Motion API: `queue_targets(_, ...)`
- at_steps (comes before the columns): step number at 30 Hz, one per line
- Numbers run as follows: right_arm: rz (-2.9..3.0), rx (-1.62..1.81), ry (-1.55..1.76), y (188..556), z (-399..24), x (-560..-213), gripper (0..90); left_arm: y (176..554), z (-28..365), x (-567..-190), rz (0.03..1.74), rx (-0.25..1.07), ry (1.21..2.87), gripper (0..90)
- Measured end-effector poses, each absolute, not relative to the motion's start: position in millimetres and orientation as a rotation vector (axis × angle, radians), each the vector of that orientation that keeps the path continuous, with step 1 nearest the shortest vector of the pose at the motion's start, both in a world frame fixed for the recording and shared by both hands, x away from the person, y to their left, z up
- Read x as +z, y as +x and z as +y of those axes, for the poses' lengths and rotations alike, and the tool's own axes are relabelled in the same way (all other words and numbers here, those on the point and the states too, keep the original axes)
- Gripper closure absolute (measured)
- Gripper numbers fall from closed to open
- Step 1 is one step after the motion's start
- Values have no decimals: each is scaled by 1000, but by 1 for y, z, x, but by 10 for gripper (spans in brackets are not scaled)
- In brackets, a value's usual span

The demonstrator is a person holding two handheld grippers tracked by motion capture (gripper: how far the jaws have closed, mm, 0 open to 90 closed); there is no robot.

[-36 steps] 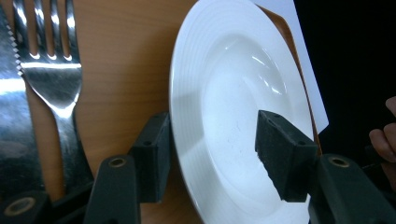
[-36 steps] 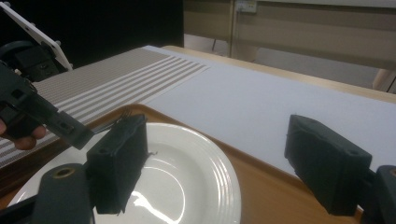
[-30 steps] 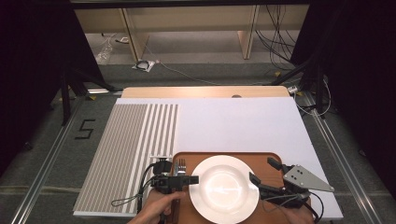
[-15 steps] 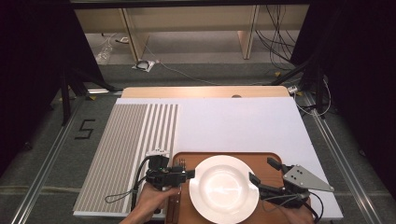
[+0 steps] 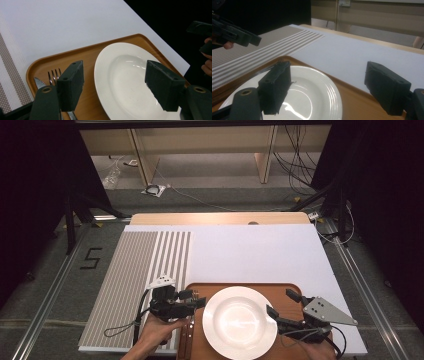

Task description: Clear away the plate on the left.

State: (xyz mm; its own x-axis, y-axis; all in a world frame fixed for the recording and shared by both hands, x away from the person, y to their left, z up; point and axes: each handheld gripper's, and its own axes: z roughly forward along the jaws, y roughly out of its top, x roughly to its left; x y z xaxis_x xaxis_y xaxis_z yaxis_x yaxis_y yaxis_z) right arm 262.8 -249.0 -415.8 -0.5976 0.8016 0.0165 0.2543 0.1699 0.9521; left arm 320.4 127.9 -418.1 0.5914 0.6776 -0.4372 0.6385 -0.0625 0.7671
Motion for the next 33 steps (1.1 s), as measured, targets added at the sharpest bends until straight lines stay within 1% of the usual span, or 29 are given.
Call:
queue_targets(18, 1953, 1441, 996, 263, -249, -416, 223, 312, 142, -411, 901, 158, 1719, 253)
queue_targets(33, 1952, 1450, 992, 263, -248, -416, 222, 306, 154, -413, 860, 213, 1694, 233)
